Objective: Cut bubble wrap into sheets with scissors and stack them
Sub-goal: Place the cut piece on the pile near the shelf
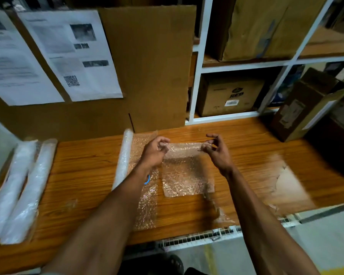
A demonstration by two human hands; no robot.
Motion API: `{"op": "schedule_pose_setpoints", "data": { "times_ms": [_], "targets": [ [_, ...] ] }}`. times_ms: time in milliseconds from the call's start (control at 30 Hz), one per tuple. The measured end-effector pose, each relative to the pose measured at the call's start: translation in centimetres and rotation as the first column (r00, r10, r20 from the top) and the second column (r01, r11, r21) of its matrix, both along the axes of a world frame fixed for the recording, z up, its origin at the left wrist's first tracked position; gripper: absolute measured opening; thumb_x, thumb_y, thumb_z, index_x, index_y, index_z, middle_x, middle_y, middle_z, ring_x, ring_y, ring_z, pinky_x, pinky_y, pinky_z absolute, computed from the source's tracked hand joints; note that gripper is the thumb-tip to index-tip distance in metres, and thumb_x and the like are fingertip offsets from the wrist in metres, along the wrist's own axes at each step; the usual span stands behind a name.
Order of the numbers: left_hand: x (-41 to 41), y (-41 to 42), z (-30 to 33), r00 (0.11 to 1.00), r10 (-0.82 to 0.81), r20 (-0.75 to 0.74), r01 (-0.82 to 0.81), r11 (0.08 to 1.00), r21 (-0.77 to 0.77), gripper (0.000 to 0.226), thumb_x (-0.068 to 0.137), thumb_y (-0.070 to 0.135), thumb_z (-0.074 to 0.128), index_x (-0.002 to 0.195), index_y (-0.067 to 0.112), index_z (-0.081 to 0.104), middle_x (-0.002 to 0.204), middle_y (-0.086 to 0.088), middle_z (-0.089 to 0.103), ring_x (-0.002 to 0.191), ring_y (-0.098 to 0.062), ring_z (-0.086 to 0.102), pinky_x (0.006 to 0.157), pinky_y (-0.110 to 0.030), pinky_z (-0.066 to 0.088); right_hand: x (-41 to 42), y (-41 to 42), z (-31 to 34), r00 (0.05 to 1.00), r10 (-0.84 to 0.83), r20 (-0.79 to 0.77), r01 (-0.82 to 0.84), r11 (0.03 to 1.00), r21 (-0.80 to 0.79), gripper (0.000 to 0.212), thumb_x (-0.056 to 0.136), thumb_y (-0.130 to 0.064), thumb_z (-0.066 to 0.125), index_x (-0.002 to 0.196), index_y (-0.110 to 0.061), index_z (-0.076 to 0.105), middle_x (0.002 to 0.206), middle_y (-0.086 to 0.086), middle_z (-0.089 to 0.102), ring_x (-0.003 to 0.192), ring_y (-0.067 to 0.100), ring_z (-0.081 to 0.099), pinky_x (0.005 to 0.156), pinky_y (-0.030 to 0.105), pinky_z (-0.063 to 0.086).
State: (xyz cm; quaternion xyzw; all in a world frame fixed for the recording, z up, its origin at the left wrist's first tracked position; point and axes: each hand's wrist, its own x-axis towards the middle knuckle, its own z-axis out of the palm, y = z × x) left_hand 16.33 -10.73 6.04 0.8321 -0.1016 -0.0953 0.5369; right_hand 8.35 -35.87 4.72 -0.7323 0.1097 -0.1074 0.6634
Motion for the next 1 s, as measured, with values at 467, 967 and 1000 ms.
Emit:
{"op": "schedule_pose_setpoints", "data": {
  "times_ms": [467, 967, 1000],
  "targets": [
    [1.0, -0.8, 5.2, 1.000, 0.025, 0.008, -0.022, 0.964, -0.267, 0.032, 0.094, 0.048, 0.070, 0.109, 0.021, 0.077, 0.103, 0.009, 0.077, 0.097, -0.004, 0.067, 0.084, -0.021, 0.050, 0.6, 0.1, 7.8, 0.993, 0.015, 0.118, -0.037, 0.982, 0.184, 0.033, 0.095, -0.005, 0.075, 0.126, -0.009, 0.067, 0.114, 0.010, 0.067, 0.092, 0.013, 0.073, 0.080, 0.031, 0.060],
    [1.6, 0.7, 6.3, 0.998, 0.065, -0.002, -0.063, 0.948, -0.311, 0.019, 0.093, 0.041, 0.074, 0.086, 0.023, 0.073, 0.082, 0.004, 0.075, 0.079, -0.009, 0.066, 0.079, -0.032, 0.050, -0.5, 2.1, 10.4, 0.992, -0.046, 0.119, 0.025, 0.985, 0.169, 0.027, 0.096, -0.010, 0.074, 0.121, -0.005, 0.069, 0.121, 0.012, 0.070, 0.098, 0.022, 0.072, 0.084, 0.041, 0.063],
    [1.7, 1.0, 6.5, 0.996, 0.092, 0.016, -0.083, 0.949, -0.305, 0.023, 0.093, 0.046, 0.072, 0.085, 0.024, 0.073, 0.083, 0.006, 0.075, 0.080, -0.009, 0.067, 0.077, -0.030, 0.050, -0.5, 2.3, 10.6, 0.992, -0.052, 0.114, 0.033, 0.987, 0.159, 0.026, 0.096, -0.010, 0.074, 0.121, -0.005, 0.069, 0.119, 0.011, 0.071, 0.096, 0.021, 0.072, 0.082, 0.040, 0.063]
  ]
}}
